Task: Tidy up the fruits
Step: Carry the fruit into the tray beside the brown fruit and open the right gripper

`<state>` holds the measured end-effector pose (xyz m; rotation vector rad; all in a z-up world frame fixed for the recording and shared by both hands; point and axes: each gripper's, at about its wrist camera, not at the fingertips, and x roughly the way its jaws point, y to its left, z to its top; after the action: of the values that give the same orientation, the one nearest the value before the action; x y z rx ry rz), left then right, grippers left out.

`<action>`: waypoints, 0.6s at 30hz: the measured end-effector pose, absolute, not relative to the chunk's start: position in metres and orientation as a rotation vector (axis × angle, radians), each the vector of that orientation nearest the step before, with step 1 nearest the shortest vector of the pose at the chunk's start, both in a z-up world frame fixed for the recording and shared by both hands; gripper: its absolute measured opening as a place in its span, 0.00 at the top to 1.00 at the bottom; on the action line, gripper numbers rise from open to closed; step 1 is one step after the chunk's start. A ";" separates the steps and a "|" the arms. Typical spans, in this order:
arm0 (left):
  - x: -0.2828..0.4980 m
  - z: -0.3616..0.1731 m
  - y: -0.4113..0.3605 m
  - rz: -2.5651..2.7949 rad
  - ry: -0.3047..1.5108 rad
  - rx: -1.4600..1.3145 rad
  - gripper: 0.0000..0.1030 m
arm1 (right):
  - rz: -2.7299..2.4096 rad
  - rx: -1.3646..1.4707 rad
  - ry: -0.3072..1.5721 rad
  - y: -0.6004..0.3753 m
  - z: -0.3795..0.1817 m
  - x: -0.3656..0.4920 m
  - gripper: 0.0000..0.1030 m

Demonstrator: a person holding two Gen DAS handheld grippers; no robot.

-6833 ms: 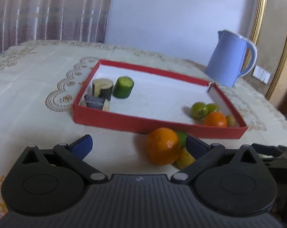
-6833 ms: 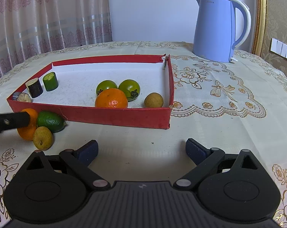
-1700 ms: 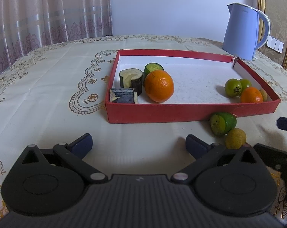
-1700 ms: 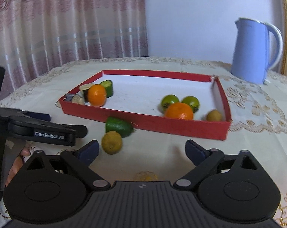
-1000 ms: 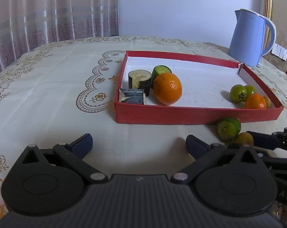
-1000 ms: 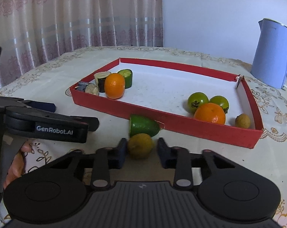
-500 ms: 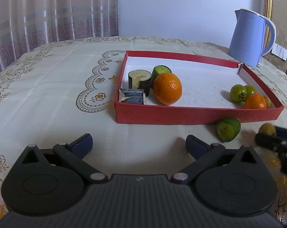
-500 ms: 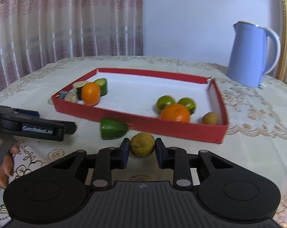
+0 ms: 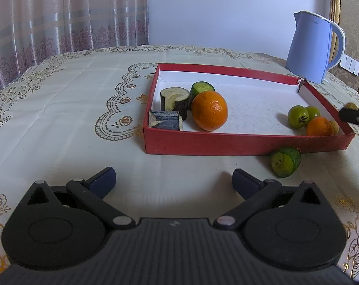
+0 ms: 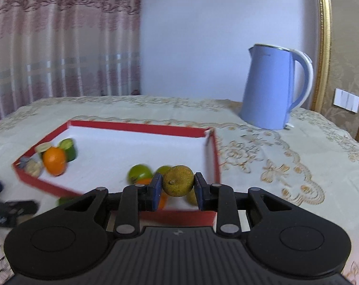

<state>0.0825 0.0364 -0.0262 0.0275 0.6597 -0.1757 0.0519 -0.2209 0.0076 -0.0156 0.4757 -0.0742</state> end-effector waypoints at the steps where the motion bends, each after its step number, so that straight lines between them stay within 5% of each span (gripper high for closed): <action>1: 0.083 -0.026 0.036 -0.176 0.660 0.028 0.00 | -0.082 -0.015 0.482 -0.224 0.007 0.058 0.73; 18: 0.082 -0.026 0.036 -0.176 0.660 0.029 0.00 | -0.121 -0.010 0.586 -0.240 -0.016 0.121 0.73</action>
<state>0.0825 0.0364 -0.0262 0.0287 0.6599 -0.1755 0.1209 -0.2399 -0.0161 -0.0103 0.5856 -0.1208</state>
